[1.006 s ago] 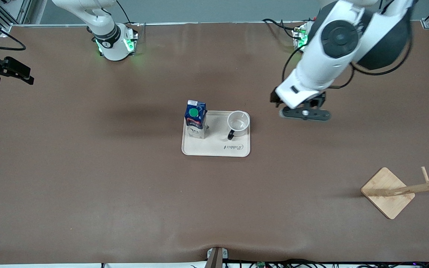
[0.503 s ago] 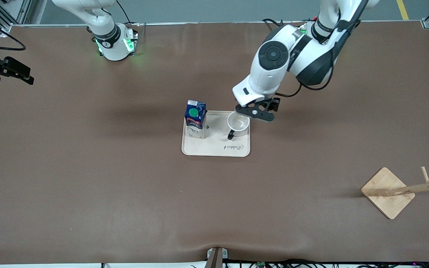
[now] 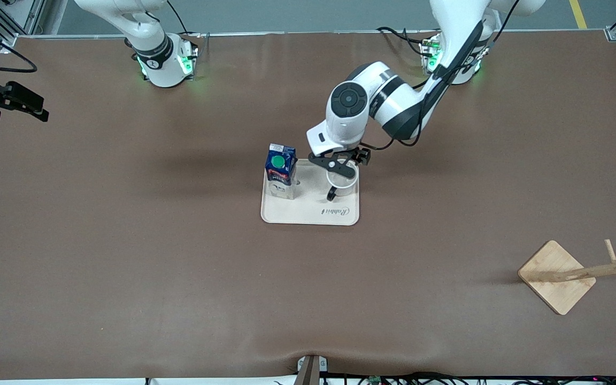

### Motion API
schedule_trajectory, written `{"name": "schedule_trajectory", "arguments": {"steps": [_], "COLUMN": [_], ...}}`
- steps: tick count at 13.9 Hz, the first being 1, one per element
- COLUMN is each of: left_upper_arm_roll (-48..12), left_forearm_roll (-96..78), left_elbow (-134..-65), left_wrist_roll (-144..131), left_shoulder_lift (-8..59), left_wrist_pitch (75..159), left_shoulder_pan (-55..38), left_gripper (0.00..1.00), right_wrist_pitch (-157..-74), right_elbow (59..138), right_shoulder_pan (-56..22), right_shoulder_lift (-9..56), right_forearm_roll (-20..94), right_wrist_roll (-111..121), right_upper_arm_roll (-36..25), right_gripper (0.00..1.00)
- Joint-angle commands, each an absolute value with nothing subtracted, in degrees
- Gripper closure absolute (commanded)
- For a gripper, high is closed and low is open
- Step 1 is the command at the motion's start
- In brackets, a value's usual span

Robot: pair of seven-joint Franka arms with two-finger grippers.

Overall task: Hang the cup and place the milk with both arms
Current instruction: 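Move the left gripper over the white mug on the tray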

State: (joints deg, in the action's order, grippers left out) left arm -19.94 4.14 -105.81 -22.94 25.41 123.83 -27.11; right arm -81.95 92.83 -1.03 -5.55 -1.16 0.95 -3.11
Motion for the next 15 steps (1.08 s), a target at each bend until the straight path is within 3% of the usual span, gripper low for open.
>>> {"name": "schedule_trajectory", "arguments": {"steps": [1,4,7,10,11,12,13,15], "left_upper_arm_roll": [-19.9,-19.9,-19.9,-19.9,-19.9,-19.9,-19.9,-19.8], "left_forearm_roll": [5.4,5.5,7.5,10.7,11.6,11.8,11.8,11.8], "left_elbow": [-105.5,-105.6,-105.0,-104.7,-104.6,-104.5,-104.6,-104.5], "left_wrist_roll": [-24.3,-24.3,-24.1,-24.1,-24.1,-24.1,-24.2,-24.3], "left_shoulder_lift": [27.2,28.6,30.1,32.3,33.1,33.3,33.3,33.0], "left_wrist_pitch": [126.6,128.4,130.9,134.1,134.2,134.2,134.2,133.7], "left_shoulder_pan": [-28.1,-29.0,-29.4,-29.1,-28.9,-28.9,-28.9,-28.8], "left_gripper": [0.0,0.0,0.06,0.2,0.33,0.57,1.0,1.0], "right_wrist_pitch": [-81.8,-81.9,-81.8,-81.8,-81.8,-81.8,-81.8,-81.8], "right_elbow": [93.7,93.6,93.6,93.6,93.5,93.6,93.6,93.6], "right_shoulder_pan": [-0.7,-0.7,-0.6,-0.7,-0.7,-0.6,-0.6,-0.7], "right_shoulder_lift": [-6.6,-6.5,-6.5,-6.5,-6.5,-6.5,-6.5,-6.5], "right_forearm_roll": [-0.3,-0.3,-0.3,-0.3,-0.3,-0.3,-0.3,-0.3], "right_wrist_roll": [1.2,1.2,1.2,1.2,1.2,1.2,1.2,1.2], "right_upper_arm_roll": [-3.1,-3.1,-3.1,-3.1,-3.1,-3.2,-3.2,-3.1], "right_gripper": [0.0,0.0,0.0,0.0,0.0,0.0,0.0,0.0]}}
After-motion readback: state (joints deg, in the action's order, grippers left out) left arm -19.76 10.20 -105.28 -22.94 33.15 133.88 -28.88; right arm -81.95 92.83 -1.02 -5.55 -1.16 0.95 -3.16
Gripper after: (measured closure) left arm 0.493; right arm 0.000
